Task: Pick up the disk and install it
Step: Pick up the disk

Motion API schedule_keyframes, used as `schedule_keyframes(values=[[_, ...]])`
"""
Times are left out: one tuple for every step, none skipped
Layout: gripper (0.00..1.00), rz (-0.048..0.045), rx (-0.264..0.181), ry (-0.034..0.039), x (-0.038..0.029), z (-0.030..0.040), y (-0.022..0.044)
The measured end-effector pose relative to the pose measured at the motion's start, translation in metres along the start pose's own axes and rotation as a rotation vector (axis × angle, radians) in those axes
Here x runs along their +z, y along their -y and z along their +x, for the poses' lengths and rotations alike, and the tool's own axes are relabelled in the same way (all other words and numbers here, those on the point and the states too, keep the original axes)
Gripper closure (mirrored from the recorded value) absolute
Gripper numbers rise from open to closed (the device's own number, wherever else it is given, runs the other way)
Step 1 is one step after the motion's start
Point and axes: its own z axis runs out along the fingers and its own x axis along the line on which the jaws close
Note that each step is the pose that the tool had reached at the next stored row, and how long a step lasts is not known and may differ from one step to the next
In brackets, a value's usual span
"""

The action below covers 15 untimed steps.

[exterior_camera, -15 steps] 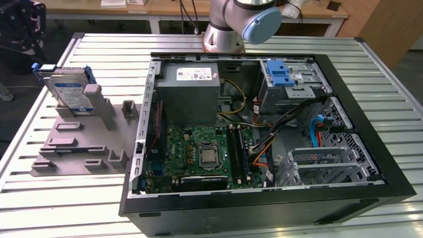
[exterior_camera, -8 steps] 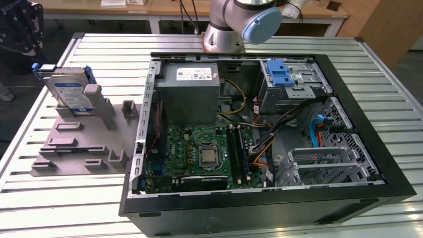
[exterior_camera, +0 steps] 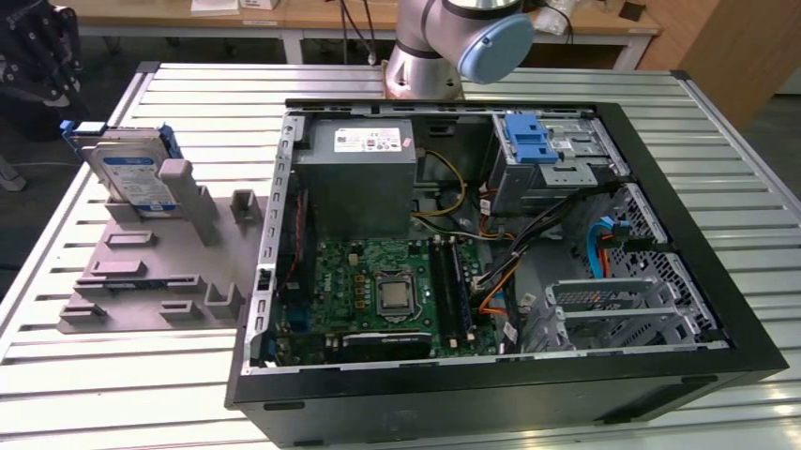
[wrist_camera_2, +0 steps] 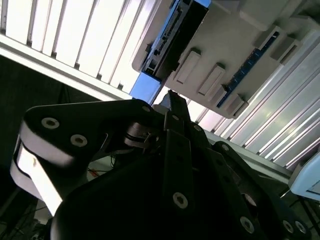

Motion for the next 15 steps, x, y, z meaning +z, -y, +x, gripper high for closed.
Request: schedule_keyframes(values=[[0.89,0.0000,0.000,-0.0001,0.0000,0.0000,0.0000],[0.89,0.0002,0.000,-0.0011,0.0001,-0.0009,0.0000],[0.89,0.0014,0.000,-0.0035,0.0004,-0.0028,-0.0004],[0.89,0.0038,0.000,-0.0063,0.0008,-0.0050,-0.0011],[0.89,0.0066,0.000,-0.0072,0.0015,-0.0063,-0.0022],[0.89,0.0082,0.002,-0.0074,0.0023,-0.0072,-0.0033],[0.89,0.0088,0.003,-0.0076,0.0032,-0.0078,-0.0042],[0.89,0.0088,0.004,-0.0078,0.0046,-0.0082,-0.0044],[0.84,0.0088,0.004,-0.0078,0.0062,-0.0090,-0.0043],[0.77,0.0088,0.004,-0.0078,0.0077,-0.0095,-0.0043],[0.77,0.0088,0.005,-0.0078,0.0090,-0.0100,-0.0043],[0.71,0.0088,0.005,-0.0079,0.0100,-0.0107,-0.0044],[0.65,0.0088,0.005,-0.0078,0.0110,-0.0118,-0.0049],[0.65,0.0095,0.005,-0.0078,0.0120,-0.0131,-0.0058],[0.59,0.0114,0.004,-0.0078,0.0129,-0.0136,-0.0078]])
